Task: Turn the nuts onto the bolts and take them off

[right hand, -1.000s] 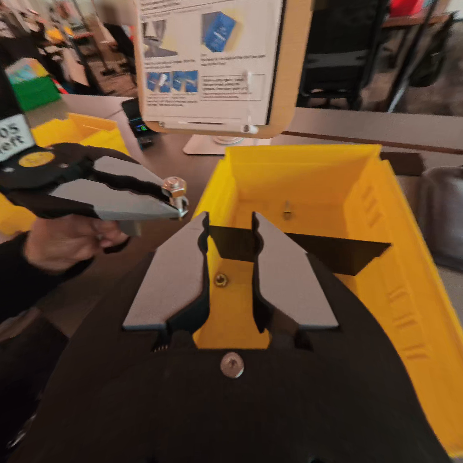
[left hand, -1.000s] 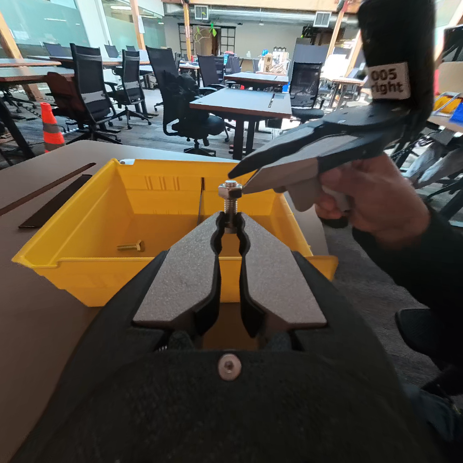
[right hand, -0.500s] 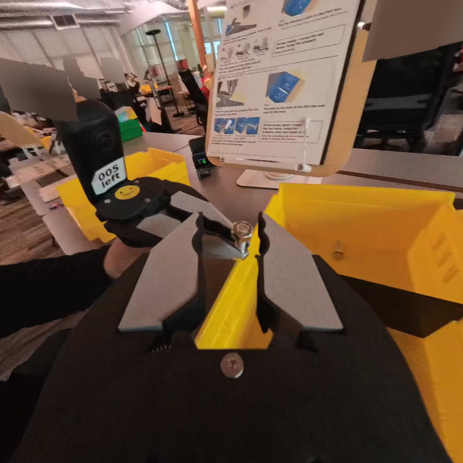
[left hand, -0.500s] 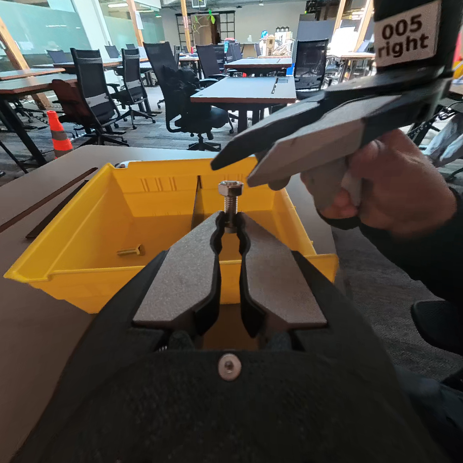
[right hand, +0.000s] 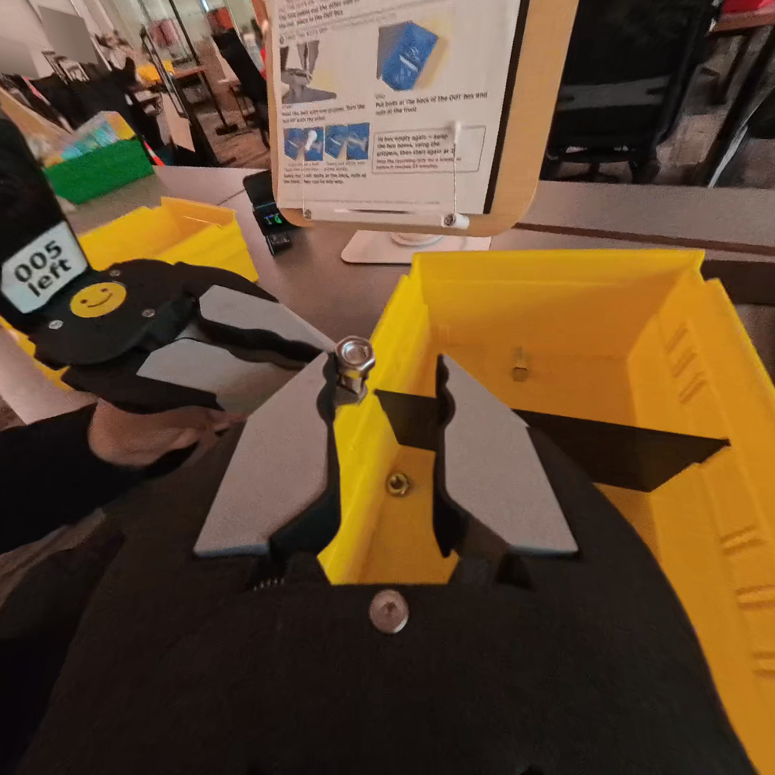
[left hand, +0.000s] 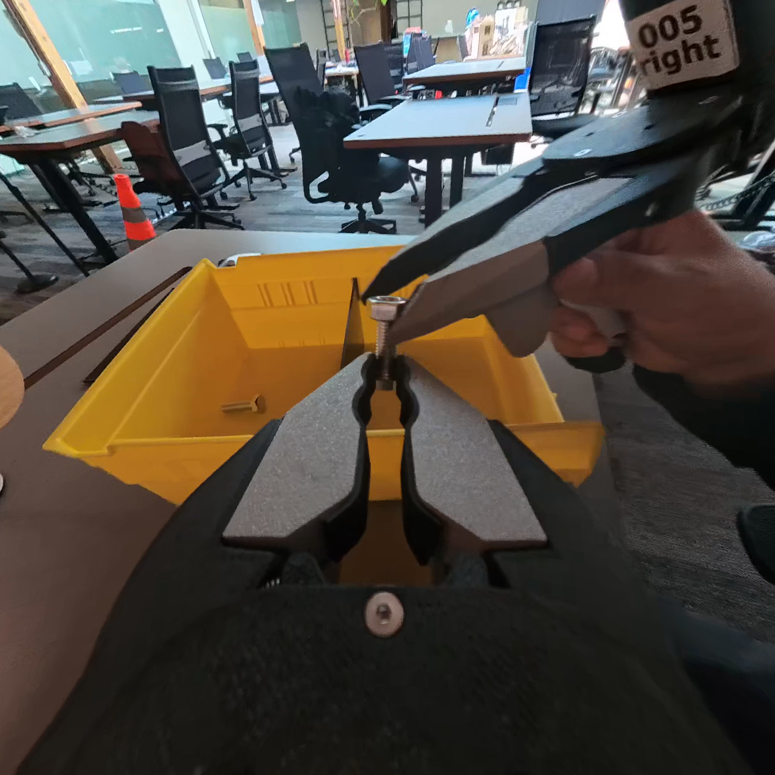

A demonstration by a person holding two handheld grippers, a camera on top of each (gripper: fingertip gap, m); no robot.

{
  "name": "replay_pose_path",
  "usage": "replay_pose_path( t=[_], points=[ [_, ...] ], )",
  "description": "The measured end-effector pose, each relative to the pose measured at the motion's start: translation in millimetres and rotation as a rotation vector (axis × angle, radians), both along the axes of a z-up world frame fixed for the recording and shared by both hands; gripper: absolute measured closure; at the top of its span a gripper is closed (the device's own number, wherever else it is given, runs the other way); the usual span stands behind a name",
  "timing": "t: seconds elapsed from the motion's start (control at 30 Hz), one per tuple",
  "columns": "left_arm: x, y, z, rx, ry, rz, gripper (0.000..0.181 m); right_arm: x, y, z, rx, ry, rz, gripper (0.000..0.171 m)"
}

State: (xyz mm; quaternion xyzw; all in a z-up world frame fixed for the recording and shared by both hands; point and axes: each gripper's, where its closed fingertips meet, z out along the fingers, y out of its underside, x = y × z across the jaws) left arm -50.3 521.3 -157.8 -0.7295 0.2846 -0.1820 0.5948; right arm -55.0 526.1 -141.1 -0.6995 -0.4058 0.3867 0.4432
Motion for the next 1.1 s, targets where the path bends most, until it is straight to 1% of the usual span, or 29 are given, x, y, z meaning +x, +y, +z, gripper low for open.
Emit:
replay_pose_path(
  t=[0.03, 0.07, 0.1, 0.13, 0.17, 0.23, 0.27, 0.3, 0.33, 0.37, 0.4, 0.43, 0.47, 0.5, 0.53, 0.57, 0.7, 0.73, 0.8, 0.87, 0.9, 0.93, 0.97, 1.0, 1.03, 1.07, 1.1],
  points=[
    [-2.2, 2.2, -2.5, -0.012, -0.008, 0.006, 0.175, 8.1, 4.1, -9.4, -0.03, -0.028, -0.022, 0.129],
    [-2.0, 2.0, -1.2, -0.016, -0.034, -0.009, 0.175, 21.4, 13.9, -19.1, -0.017, -0.092, -0.09, 0.155],
    [-2.7, 2.8, -0.8, -0.02, -0.034, -0.009, 0.175, 33.6, 24.9, -23.6, 0.029, -0.142, -0.162, 0.152],
    [-3.0, 4.1, -0.6, -0.012, -0.018, -0.001, 0.174, 38.6, 28.1, -20.2, 0.051, -0.141, -0.185, 0.138],
    [-1.5, 4.6, -0.2, -0.004, -0.01, 0.0, 0.174, 36.3, 22.7, -10.8, 0.045, -0.095, -0.154, 0.136],
    [2.7, 4.9, -2.3, -0.002, 0.009, -0.005, 0.175, 26.8, 11.3, 10.2, 0.04, 0.007, -0.075, 0.123],
    [3.9, 5.0, -3.9, 0.002, 0.024, -0.003, 0.175, 19.8, 4.2, 18.7, 0.051, 0.05, -0.027, 0.12],
    [5.2, 4.3, -4.6, 0.005, 0.033, -0.007, 0.175, 13.7, -1.4, 22.2, 0.046, 0.077, 0.013, 0.121],
    [5.9, 3.6, -4.2, 0.01, 0.035, -0.01, 0.175, 9.0, -2.8, 20.2, 0.027, 0.082, 0.036, 0.121],
    [5.7, 3.3, -3.1, 0.015, 0.036, -0.008, 0.175, 6.7, 0.5, 13.7, 0.003, 0.068, 0.04, 0.123],
    [4.1, 3.6, -3.0, 0.014, 0.04, 0.001, 0.175, 8.4, 7.4, 3.6, -0.02, 0.036, 0.021, 0.13],
    [0.9, 5.6, -6.6, 0.003, 0.057, 0.018, 0.174, 13.7, 13.8, -7.7, -0.049, -0.008, -0.01, 0.122],
    [-0.4, 5.5, -6.5, 0.007, 0.047, 0.011, 0.174, 25.0, 25.7, -22.0, -0.063, -0.085, -0.082, 0.149],
    [-1.4, 4.5, -4.5, 0.003, 0.024, 0.005, 0.174, 43.8, 42.0, -32.1, -0.008, -0.183, -0.196, 0.167],
    [-3.2, 4.7, -3.0, 0.007, 0.03, 0.011, 0.174, 59.0, 51.9, -34.0, 0.052, -0.241, -0.281, 0.154],
    [-3.5, 5.0, -1.6, 0.016, 0.039, 0.014, 0.174, 61.3, 49.4, -29.2, 0.07, -0.23, -0.277, 0.153],
    [5.4, 4.0, -4.7, 0.021, 0.073, 0.001, 0.175, 25.9, 5.3, 16.9, 0.021, 0.06, -0.015, 0.118],
    [7.7, 2.8, -5.5, 0.027, 0.083, -0.003, 0.175, 19.2, 0.3, 21.9, 0.022, 0.08, 0.015, 0.118],
    [9.9, 1.0, -4.0, 0.035, 0.084, -0.005, 0.175, 9.1, 2.2, 17.3, 0.021, 0.05, 0.024, 0.116],
    [6.8, 1.8, -3.2, 0.037, 0.091, 0.012, 0.175, 12.3, 13.5, -5.9, -0.014, -0.049, -0.022, 0.12],
    [3.2, 3.9, -6.0, 0.03, 0.104, 0.025, 0.175, 21.9, 22.0, -18.0, -0.027, -0.107, -0.072, 0.116],
    [1.8, 4.3, -5.8, 0.027, 0.088, 0.019, 0.175, 40.2, 36.8, -29.4, -0.002, -0.186, -0.174, 0.155],
    [-0.5, 5.1, -5.5, 0.017, 0.076, 0.021, 0.175, 61.2, 52.7, -35.3, 0.062, -0.259, -0.289, 0.171],
    [-2.8, 6.6, -4.7, 0.019, 0.08, 0.027, 0.175, 75.2, 61.4, -36.6, 0.1, -0.295, -0.363, 0.155],
    [-3.4, 7.9, -4.4, 0.015, 0.086, 0.028, 0.175, 75.1, 57.8, -36.8, 0.088, -0.294, -0.343, 0.137],
    [-2.4, 8.7, -4.9, 0.009, 0.091, 0.024, 0.174, 64.7, 47.0, -32.4, 0.058, -0.245, -0.272, 0.132],
    [-0.7, 9.1, -6.0, 0.009, 0.101, 0.021, 0.175, 50.0, 33.2, -21.5, 0.033, -0.155, -0.184, 0.126]
  ],
)
